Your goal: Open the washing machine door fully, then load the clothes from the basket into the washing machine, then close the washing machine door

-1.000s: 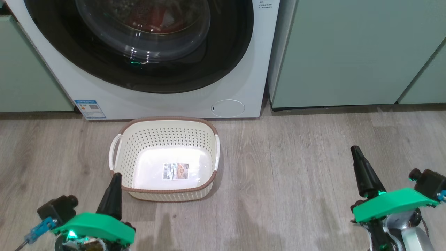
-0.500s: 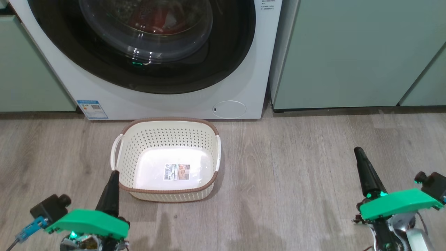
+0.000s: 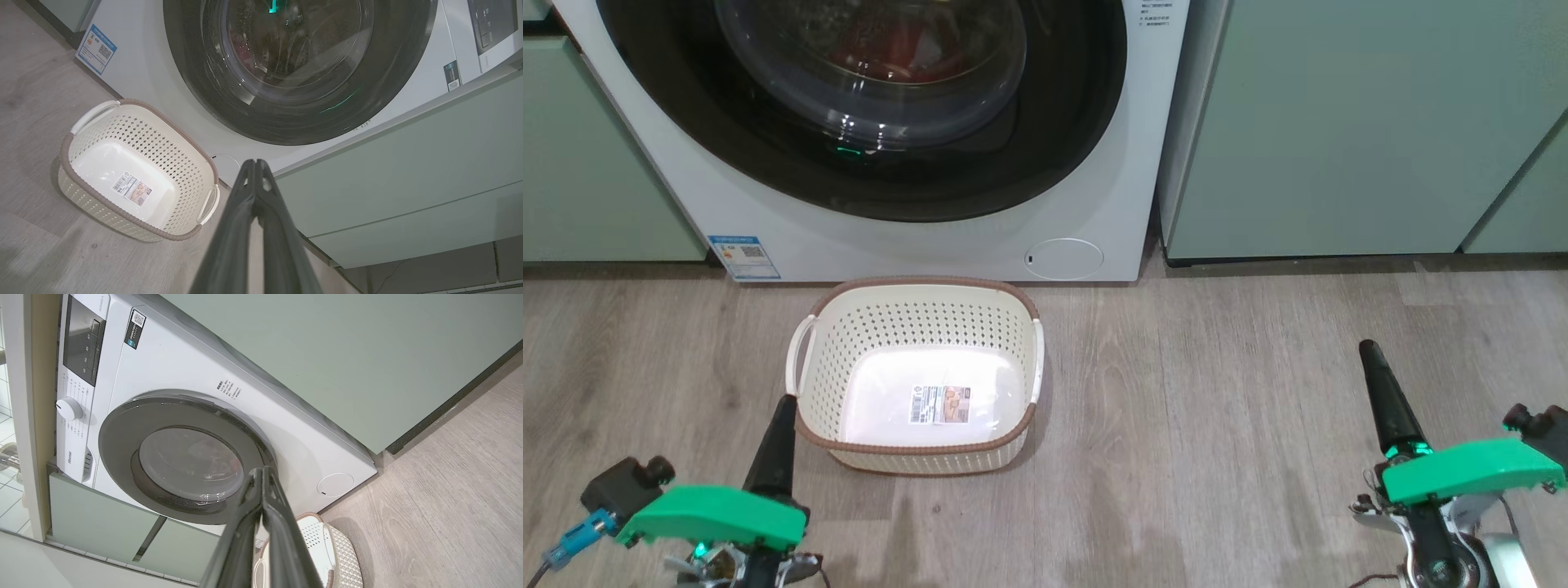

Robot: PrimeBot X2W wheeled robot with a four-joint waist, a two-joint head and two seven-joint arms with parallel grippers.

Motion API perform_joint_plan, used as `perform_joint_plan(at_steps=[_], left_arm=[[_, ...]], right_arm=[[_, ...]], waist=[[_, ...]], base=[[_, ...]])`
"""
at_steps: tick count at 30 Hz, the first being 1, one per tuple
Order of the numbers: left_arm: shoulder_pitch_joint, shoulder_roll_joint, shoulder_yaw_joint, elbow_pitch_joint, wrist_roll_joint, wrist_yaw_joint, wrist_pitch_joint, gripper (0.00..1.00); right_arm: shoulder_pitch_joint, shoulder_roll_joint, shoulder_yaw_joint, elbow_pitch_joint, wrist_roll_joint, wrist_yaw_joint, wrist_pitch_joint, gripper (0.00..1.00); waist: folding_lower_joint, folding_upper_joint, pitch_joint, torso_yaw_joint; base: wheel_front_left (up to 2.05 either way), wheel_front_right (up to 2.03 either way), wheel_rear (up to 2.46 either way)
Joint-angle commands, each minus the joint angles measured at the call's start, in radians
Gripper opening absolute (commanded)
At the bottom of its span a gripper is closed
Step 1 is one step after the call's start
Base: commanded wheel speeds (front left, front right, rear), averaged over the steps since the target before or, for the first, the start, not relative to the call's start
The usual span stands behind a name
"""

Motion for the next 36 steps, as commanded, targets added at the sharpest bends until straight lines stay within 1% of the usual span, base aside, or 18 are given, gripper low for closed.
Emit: perform_joint_plan(at_steps=[1,6,36], left_arm=[[-0.055,0.003,0.029,-0.024,-0.03,-0.008,0.007,0.0],[-0.06,0.001,0.036,-0.017,-0.076,-0.014,0.018,0.0],[-0.103,-0.02,0.096,0.038,-0.428,-0.061,0.1,0.0]], right_arm=[[-0.05,-0.018,0.007,-0.024,0.033,0.0,0.005,0.0],[-0.053,-0.018,0.004,-0.016,0.079,0.0,0.011,0.0],[-0.08,-0.017,-0.015,0.045,0.428,0.0,0.056,0.0]], waist=[[-0.0001,-0.0001,-0.001,0.001],[-0.0001,-0.0001,-0.002,0.003],[-0.0001,-0.0001,-0.014,0.018]], base=[[0.0,0.0,0.0],[0.0,0.0,0.0],[0.0,0.0,0.0]])
